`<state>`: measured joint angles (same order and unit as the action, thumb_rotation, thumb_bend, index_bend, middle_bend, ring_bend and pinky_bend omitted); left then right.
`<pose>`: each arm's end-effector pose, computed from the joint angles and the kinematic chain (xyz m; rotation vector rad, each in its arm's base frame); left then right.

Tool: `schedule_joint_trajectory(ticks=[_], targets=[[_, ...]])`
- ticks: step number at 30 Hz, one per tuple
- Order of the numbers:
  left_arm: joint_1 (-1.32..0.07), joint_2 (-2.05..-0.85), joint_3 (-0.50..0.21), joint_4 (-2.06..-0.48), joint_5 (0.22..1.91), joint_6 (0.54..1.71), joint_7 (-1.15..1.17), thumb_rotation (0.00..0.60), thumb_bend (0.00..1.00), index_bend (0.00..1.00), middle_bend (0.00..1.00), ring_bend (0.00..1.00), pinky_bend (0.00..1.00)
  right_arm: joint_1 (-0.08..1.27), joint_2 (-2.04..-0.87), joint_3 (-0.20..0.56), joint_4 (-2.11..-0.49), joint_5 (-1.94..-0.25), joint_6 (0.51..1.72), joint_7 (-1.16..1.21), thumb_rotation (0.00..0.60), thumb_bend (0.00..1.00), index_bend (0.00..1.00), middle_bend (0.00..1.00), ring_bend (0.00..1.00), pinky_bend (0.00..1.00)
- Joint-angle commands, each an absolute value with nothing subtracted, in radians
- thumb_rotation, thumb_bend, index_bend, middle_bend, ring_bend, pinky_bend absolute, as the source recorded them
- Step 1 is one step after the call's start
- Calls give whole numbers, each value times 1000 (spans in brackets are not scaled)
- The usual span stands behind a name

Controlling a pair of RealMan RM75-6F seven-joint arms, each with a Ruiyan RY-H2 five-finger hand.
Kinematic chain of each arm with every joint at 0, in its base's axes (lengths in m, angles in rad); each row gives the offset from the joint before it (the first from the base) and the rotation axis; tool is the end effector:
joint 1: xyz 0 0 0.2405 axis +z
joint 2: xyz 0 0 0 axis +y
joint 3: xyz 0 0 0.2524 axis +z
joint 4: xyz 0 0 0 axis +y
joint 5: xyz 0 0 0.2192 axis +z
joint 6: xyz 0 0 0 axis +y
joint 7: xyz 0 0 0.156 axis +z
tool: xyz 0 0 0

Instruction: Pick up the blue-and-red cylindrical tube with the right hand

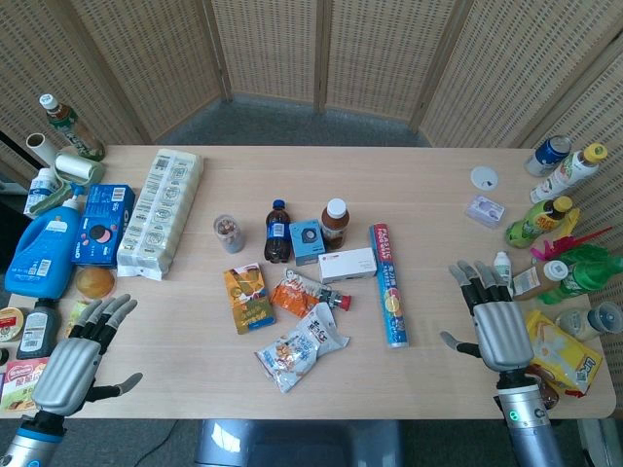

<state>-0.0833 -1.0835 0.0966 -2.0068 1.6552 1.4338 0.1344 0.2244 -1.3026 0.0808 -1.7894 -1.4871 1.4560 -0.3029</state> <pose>-0.2170 0.1514 0.1056 -1.5525 -1.1479 -1.0507 -0.2195 -0.2274 0.0840 1.4732 -0.8704 1.0548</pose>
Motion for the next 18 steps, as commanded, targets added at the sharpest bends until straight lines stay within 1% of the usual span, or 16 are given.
schedule_joint_trajectory(ticks=[1, 11, 15, 18], targets=[[-85, -1085, 95, -2004, 1654, 1430, 131, 600, 222, 52, 19, 0, 0, 224, -1305, 81, -1790, -1485, 1452, -304, 599, 107, 36, 81, 0, 0], [-76, -1071, 100, -2000, 1666, 1442, 121, 600, 223, 52, 19, 0, 0, 214, -1301, 78, -1802, -1500, 1459, -305, 599, 107, 21, 80, 0, 0], [-77, -1071, 98, -1997, 1668, 1439, 116, 600, 220, 52, 19, 0, 0, 220, -1323, 86, -1791, -1487, 1446, -304, 598, 108, 2, 75, 0, 0], [-83, -1070, 93, -1995, 1665, 1431, 114, 600, 220, 52, 19, 0, 0, 237, -1372, 104, -1761, -1456, 1424, -330, 590, 104, 0, 20, 0, 0]])
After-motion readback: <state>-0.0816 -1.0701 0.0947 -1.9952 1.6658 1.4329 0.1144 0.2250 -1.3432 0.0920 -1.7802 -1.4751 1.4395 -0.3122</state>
